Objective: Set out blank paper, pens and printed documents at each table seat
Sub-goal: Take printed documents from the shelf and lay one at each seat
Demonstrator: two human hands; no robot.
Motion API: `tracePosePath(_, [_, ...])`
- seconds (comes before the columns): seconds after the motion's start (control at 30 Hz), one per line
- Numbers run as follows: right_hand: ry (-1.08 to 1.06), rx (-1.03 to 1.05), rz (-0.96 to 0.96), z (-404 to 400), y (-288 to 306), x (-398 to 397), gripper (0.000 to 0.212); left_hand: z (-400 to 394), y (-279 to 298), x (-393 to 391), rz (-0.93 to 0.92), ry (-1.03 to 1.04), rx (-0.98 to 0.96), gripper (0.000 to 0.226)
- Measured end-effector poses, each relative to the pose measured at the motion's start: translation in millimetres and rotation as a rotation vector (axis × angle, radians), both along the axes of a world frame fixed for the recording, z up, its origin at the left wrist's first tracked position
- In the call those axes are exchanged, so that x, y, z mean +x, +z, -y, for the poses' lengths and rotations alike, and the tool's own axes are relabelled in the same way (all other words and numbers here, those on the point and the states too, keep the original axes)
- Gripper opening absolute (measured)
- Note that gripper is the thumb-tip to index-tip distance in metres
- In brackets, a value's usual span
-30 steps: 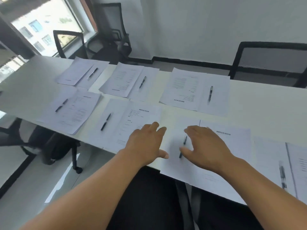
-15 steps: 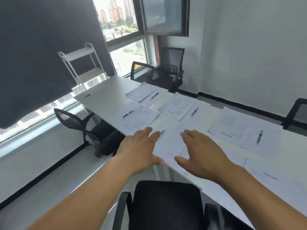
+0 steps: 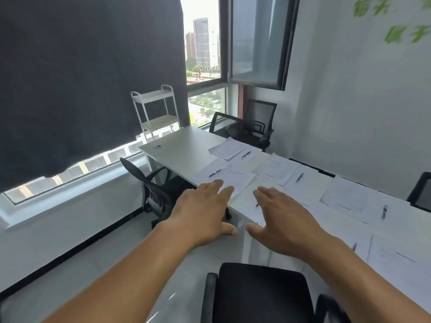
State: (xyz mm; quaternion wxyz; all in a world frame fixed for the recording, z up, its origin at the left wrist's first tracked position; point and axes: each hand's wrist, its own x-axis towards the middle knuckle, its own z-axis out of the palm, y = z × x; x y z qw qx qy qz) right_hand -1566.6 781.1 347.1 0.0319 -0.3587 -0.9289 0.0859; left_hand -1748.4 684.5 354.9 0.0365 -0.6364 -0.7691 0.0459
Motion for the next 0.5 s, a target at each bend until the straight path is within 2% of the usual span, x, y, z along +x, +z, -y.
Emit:
tracePosePath(0.2, [-0.015, 0.026, -0.011, 40, 15, -13, 0.091, 47, 18, -15, 0.020, 0.005, -0.002, 0.093])
tracePosePath(0.5, [-0.117, 0.020, 0.014, 25, 7, 2, 0.089, 37, 15, -11, 0.059, 0.005, -0.031, 0.089])
